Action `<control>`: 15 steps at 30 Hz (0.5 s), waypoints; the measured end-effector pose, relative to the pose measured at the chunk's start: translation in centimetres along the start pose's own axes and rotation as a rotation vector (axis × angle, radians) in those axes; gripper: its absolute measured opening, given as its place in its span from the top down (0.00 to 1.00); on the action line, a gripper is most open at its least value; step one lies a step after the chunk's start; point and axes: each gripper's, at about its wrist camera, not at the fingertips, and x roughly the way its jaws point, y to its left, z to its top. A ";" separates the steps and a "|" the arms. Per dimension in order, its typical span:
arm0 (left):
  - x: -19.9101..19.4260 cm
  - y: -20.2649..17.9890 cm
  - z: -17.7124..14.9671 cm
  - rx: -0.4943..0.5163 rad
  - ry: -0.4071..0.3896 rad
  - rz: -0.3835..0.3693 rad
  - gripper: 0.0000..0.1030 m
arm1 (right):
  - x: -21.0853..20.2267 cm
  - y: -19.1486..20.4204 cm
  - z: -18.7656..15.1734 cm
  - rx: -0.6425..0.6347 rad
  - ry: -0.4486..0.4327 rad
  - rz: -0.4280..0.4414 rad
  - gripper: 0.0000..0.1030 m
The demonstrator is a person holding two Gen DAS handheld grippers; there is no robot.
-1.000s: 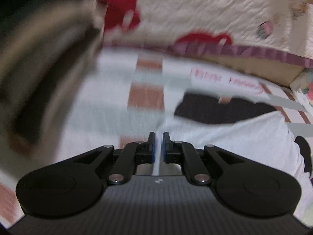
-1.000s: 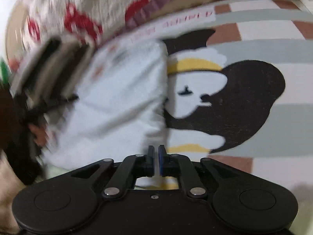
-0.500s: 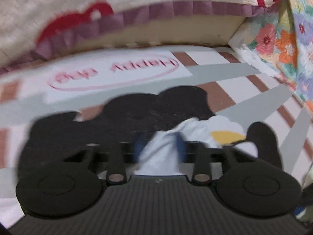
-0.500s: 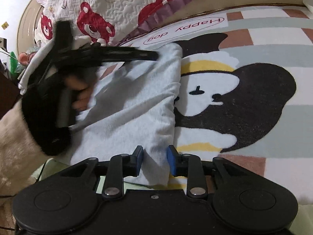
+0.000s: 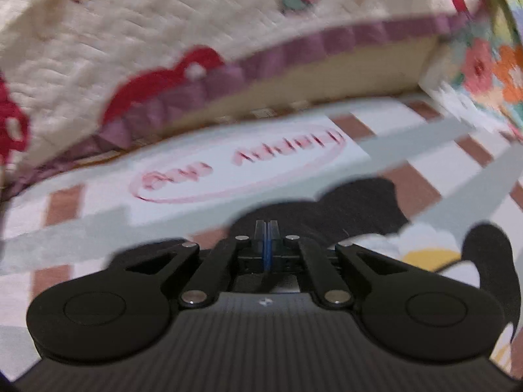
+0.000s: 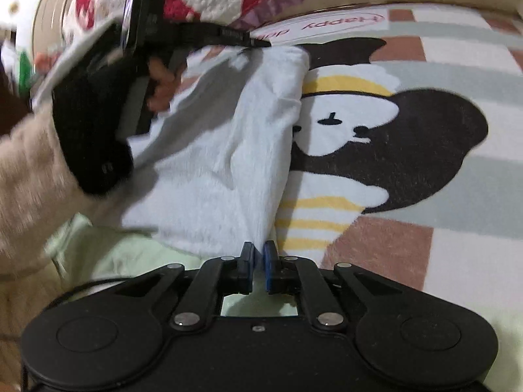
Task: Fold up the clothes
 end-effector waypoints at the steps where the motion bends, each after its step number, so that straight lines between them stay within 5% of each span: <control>1: -1.1 0.9 0.1 -0.013 -0.011 -0.017 0.98 | -0.2 0.4 0.1 -0.021 0.013 -0.015 0.93; 3: -3.2 2.6 0.4 -0.039 -0.033 -0.052 0.94 | -0.6 0.8 0.5 -0.046 0.020 -0.034 0.91; 5: -5.4 4.5 -0.2 -0.039 -0.045 -0.053 0.75 | -1.4 1.5 1.0 -0.084 -0.003 -0.053 0.86; 7: -7.8 6.6 -1.6 -0.014 -0.048 -0.024 0.67 | -2.2 2.6 1.7 -0.151 -0.046 -0.059 0.85; 10: -10.5 9.7 -4.5 -0.009 -0.010 0.067 0.63 | -1.6 4.4 2.7 -0.281 -0.076 -0.087 0.80; 15: -12.6 13.5 -8.8 -0.182 0.038 0.046 0.58 | 1.8 6.1 3.5 -0.379 -0.043 -0.097 0.79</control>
